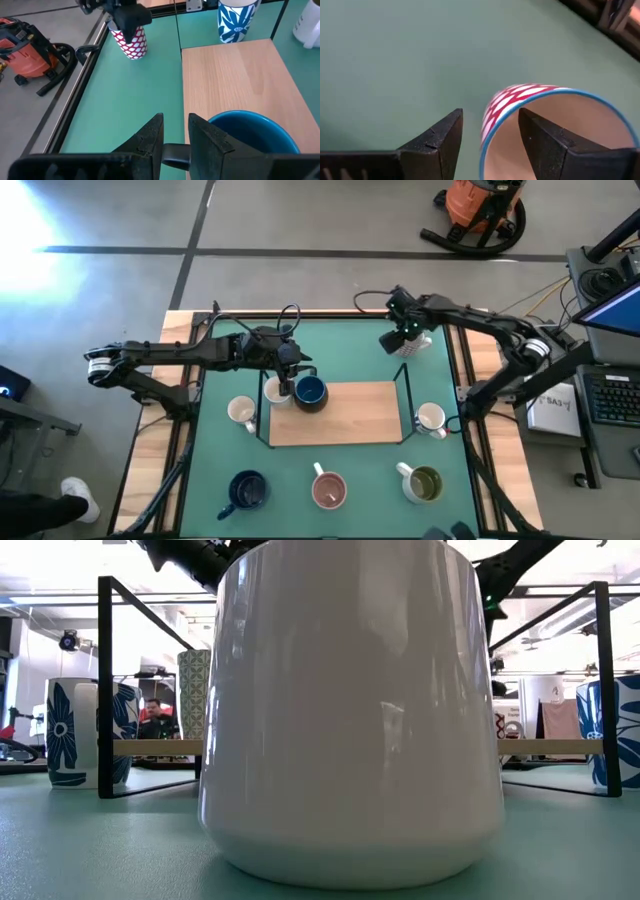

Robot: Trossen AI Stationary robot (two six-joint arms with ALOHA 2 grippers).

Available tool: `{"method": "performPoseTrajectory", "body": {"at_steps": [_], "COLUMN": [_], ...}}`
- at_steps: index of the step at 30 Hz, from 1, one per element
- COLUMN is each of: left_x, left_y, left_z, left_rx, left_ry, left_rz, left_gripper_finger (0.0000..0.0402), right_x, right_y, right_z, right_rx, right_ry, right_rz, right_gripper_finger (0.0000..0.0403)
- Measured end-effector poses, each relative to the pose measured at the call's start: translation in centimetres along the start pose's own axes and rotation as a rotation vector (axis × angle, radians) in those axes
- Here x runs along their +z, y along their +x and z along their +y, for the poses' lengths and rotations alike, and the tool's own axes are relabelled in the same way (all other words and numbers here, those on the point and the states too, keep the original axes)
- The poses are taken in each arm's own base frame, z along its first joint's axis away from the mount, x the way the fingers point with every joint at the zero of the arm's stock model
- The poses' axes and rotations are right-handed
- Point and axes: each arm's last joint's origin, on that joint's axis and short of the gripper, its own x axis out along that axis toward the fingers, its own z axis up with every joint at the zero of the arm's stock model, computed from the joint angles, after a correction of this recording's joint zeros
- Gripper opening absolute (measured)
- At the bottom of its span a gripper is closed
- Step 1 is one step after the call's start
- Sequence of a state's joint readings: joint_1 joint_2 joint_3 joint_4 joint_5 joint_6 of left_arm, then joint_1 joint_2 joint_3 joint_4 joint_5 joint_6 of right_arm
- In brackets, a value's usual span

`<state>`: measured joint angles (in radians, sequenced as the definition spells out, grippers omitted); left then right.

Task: Place coffee mugs
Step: Put the red patterned mug on the shelf

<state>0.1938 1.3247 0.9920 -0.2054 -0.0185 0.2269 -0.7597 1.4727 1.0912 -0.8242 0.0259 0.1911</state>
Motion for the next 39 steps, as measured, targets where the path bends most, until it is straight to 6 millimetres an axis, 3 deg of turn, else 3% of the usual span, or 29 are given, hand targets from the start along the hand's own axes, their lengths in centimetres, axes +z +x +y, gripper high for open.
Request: {"method": "performPoseTrajectory", "body": {"at_steps": [6,16,28,33,39], "left_x": [0.0,0.0,0.0,0.0,0.0], "left_y": [0.0,0.0,0.0,0.0,0.0], "left_z": [0.0,0.0,0.0,0.0,0.0], "left_rx": [0.000,0.001,0.002,0.003,0.003], "left_ry": [0.000,0.000,-0.006,-0.028,-0.051], "left_rz": [0.000,0.000,-0.001,-0.002,-0.002], "left_gripper_finger": [0.0073,0.0073,0.0073,0.0073,0.0073], "right_x": [0.1,0.1,2.1,2.7,1.6], "right_y": [0.5,-0.6,-5.1,-7.1,-8.0], "right_z": [0.0,-0.2,0.8,2.9,7.0], "right_rx": [-0.007,-0.012,0.004,0.030,0.078], "right_ry": [-0.027,-0.114,-0.378,-0.550,-0.739], "right_rz": [0.032,0.090,0.054,-0.020,-0.052], "right_gripper_finger": [0.0156,0.0022,0.0015,0.0015,0.0014]}}
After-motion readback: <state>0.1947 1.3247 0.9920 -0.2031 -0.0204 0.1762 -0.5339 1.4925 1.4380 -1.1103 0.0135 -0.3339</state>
